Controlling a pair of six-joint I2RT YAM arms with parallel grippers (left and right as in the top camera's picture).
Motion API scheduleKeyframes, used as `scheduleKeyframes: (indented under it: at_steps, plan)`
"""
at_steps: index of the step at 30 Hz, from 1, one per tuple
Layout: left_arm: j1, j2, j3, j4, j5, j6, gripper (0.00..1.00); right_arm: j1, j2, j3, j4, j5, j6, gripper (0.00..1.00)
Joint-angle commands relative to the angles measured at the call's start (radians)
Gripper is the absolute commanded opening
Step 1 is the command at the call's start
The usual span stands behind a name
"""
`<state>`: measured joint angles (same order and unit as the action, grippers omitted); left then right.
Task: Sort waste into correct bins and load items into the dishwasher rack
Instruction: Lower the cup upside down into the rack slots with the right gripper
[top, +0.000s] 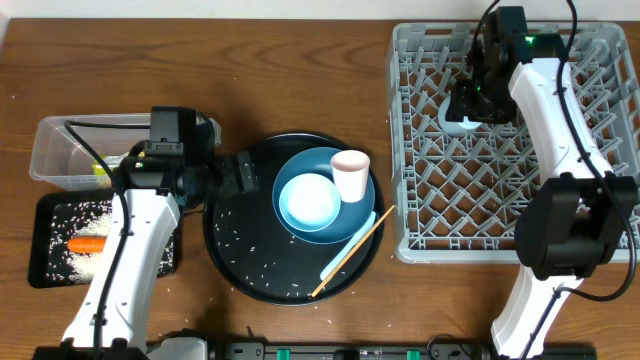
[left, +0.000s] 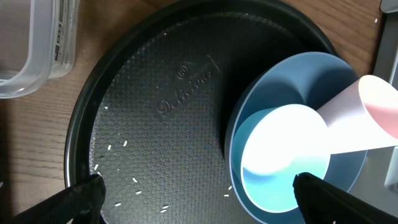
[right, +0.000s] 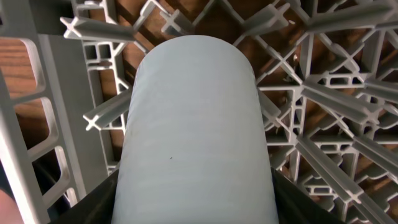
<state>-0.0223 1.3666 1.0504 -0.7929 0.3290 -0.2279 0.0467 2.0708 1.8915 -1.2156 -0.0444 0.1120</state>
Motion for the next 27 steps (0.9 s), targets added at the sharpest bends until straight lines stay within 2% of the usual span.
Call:
scheduleKeyframes:
  at_steps: [1,27]
  plan:
    - [0.004,0.001,-0.001,-0.003,-0.013,0.01,0.98,-0.011,-0.012,0.025,-0.014,0.011,-0.013,0.01]
    - [0.004,0.001,-0.001,-0.003,-0.013,0.01,0.98,-0.016,-0.017,0.109,-0.12,0.03,-0.017,0.01]
